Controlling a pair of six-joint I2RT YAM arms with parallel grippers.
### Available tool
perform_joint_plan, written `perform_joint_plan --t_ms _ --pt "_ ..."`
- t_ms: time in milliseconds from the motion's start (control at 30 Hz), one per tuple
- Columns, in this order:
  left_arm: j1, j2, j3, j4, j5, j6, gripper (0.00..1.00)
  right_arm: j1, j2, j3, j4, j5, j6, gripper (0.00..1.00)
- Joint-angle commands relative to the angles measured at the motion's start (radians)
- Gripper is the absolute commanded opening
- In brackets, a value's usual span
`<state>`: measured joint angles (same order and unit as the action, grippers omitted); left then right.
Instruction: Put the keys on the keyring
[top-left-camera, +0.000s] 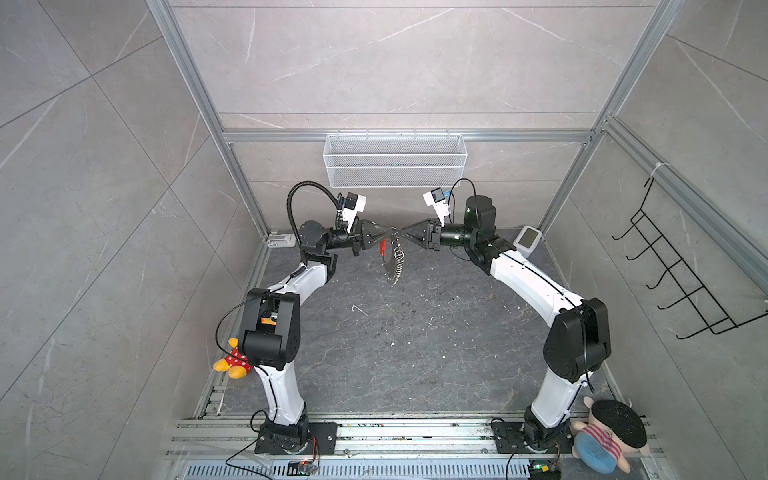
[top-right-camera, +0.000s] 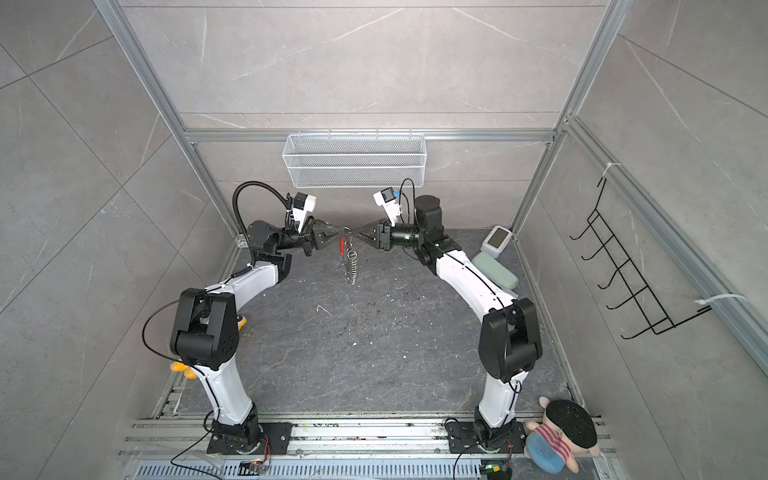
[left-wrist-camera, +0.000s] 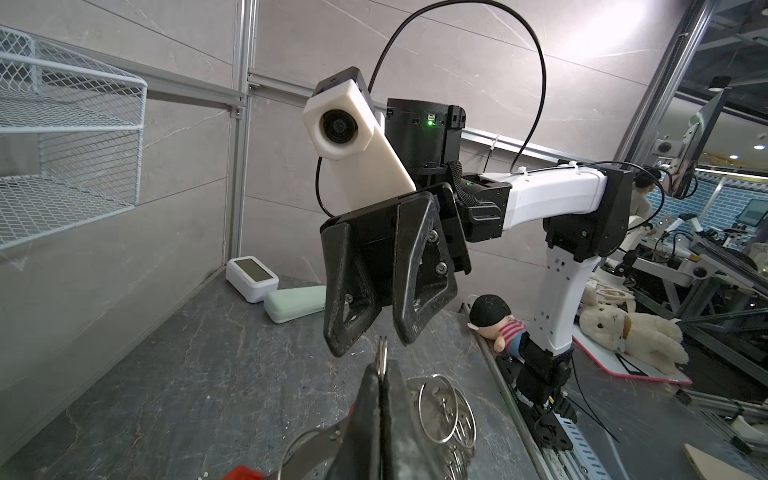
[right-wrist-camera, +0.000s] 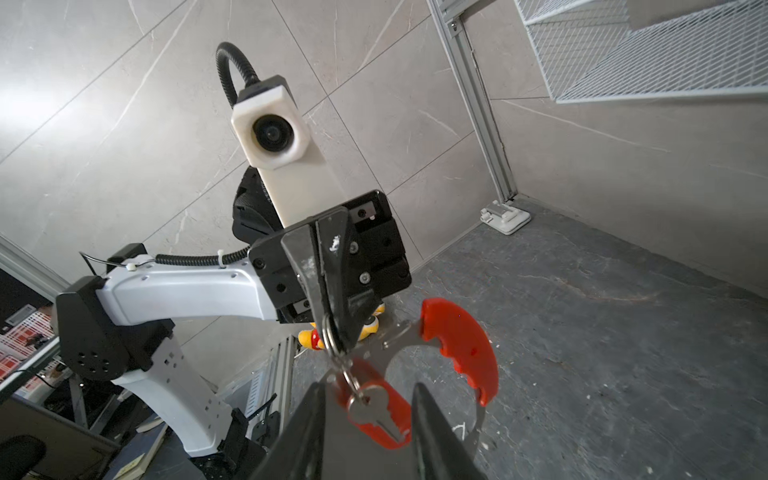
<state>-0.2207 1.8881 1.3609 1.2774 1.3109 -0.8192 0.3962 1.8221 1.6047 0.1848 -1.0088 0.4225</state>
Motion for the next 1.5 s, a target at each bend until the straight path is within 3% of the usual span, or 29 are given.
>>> perform_joint_plan --t_ms 0,400,933,1033,1133,1233,1467 --pt "-0.008 -0.007 0.039 0.109 -0.026 -0.046 0.0 0.007 0.012 0.033 0.058 -0.024 0.038 0.3" --pt "-0.022 0.009 0.059 0.135 -0.072 -0.063 0.0 0.017 0.007 0.016 0.067 -0.026 0.048 0.09" --pt "-0.067 0.019 0.081 0.135 -0.166 -0.047 0.0 0.041 0.043 -0.017 0.14 0.001 0.114 0.06" --pt "-0.075 0.013 0.085 0.135 -0.171 -0.046 0.0 0.042 0.056 -0.007 0.135 0.011 0.136 0.07" --pt "-0.079 0.012 0.092 0.135 -0.174 -0.046 0.0 0.039 0.063 0.019 0.088 0.026 0.152 0.22" --pt "-0.078 0.015 0.098 0.135 -0.176 -0.05 0.0 0.032 0.052 0.032 0.055 0.028 0.148 0.22" --pt "-0.077 0.012 0.1 0.135 -0.177 -0.053 0.0 -0.019 -0.068 -0.03 -0.114 0.133 0.0 0.3"
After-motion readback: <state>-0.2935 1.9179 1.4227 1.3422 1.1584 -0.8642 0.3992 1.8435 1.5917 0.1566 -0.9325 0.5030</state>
